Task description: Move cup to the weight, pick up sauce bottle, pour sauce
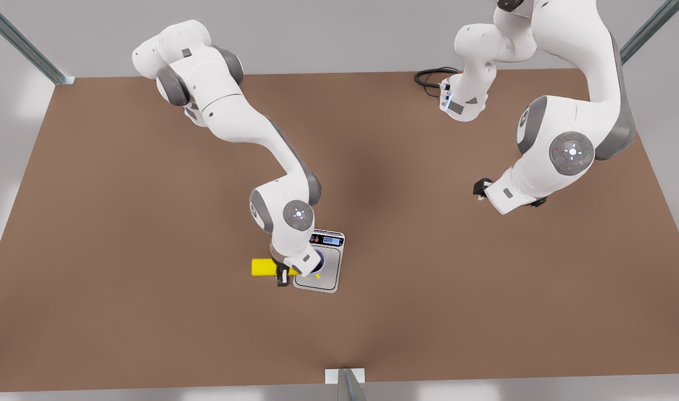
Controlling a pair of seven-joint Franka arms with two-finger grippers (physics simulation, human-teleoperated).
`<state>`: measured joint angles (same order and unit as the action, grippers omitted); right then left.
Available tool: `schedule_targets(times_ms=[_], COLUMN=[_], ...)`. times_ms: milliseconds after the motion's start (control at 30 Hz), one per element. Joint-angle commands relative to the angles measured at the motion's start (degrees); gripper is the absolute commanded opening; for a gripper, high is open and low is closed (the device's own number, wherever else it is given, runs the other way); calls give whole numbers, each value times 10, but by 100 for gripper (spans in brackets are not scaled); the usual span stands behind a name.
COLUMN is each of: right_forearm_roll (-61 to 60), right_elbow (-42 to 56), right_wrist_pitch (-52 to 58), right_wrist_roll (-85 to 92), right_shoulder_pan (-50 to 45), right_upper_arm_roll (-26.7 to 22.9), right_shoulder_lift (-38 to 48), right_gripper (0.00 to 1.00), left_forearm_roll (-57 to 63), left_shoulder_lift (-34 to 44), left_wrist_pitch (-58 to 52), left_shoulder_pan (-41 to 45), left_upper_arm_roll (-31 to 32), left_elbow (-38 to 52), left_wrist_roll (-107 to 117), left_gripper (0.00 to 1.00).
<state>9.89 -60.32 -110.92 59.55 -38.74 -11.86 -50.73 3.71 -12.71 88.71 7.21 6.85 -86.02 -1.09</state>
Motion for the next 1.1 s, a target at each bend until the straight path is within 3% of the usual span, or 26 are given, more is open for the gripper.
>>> schedule_targets(times_ms=[0, 167, 367, 567, 800, 1067], right_forearm_roll=[-8, -217, -537, -748, -856, -949], right_elbow=[-2, -2, -38, -59, -134, -162], right_wrist_pitch=[-2, -2, 9, 122, 187, 197], right_wrist_roll=[-37, 86, 385, 624, 832, 941], right_shoulder_pan=[2, 66, 150, 223, 277, 280], right_upper_arm_roll=[1, 2, 1, 2, 3, 21], right_shoulder_lift=[2, 14, 15, 16, 14, -10], right_gripper=[47, 47, 47, 47, 47, 47], left_forearm_roll=[1, 0, 1, 3, 3, 4], left_shoulder_lift=[1, 0, 1, 1, 0, 1], left_wrist_pitch=[0, -1, -1, -2, -2, -14], left_shoulder_pan=[0, 0, 1, 3, 1, 3], left_upper_arm_roll=[0, 1, 1, 9, 9, 11], left_elbow=[0, 0, 0, 0, -2, -5], left_wrist_roll=[-5, -5, -5, -3, -3, 0], left_gripper=[100, 100, 100, 100, 100, 100])
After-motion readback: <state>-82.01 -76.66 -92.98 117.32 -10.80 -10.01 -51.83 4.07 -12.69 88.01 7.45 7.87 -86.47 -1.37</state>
